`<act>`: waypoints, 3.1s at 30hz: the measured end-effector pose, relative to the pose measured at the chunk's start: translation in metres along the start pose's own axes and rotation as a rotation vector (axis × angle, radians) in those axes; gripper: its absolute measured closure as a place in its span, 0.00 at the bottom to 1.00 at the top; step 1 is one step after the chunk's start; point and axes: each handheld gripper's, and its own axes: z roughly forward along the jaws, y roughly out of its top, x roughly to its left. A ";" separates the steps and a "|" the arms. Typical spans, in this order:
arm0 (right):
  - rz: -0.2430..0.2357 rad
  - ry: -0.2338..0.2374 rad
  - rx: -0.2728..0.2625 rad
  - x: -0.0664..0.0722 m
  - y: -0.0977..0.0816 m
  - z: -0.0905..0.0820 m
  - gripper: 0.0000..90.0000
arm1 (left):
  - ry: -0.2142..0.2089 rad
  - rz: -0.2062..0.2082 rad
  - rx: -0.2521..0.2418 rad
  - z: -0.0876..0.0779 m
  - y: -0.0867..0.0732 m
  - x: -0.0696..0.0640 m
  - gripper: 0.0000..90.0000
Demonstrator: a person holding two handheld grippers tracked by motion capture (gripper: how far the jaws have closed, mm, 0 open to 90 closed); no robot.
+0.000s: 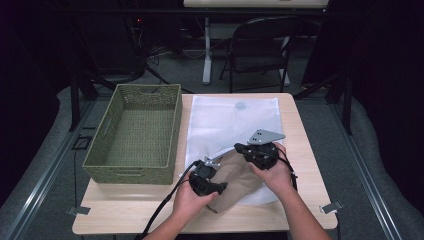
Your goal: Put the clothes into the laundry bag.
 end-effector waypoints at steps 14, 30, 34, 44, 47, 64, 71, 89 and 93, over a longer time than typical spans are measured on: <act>-0.002 0.009 -0.004 0.002 0.001 0.000 0.99 | 0.002 -0.047 -0.003 -0.004 0.013 0.000 0.62; 0.001 0.009 -0.017 0.004 0.003 -0.001 0.99 | 0.051 -0.065 -0.048 0.004 0.033 -0.001 0.63; 0.003 0.007 -0.019 0.005 0.004 -0.002 0.99 | 0.061 -0.071 -0.062 0.006 0.037 -0.001 0.63; 0.002 0.005 -0.027 0.006 0.006 -0.002 0.99 | 0.097 -0.074 -0.080 0.013 0.046 -0.001 0.63; 0.004 0.003 -0.028 0.006 0.006 -0.002 0.99 | 0.109 -0.077 -0.084 0.016 0.049 0.000 0.63; 0.011 0.002 -0.024 0.004 0.003 -0.001 0.99 | 0.153 -0.095 -0.123 0.028 0.050 0.006 0.63; 0.017 -0.002 -0.018 0.003 0.002 0.001 0.99 | 0.143 -0.099 -0.117 0.030 0.049 0.009 0.58; 0.024 0.001 -0.020 0.001 0.001 0.003 0.99 | 0.098 -0.055 -0.164 -0.001 0.027 -0.004 0.38; 0.025 0.003 -0.019 0.002 0.001 0.003 0.99 | 0.090 -0.041 -0.159 -0.002 0.020 -0.005 0.37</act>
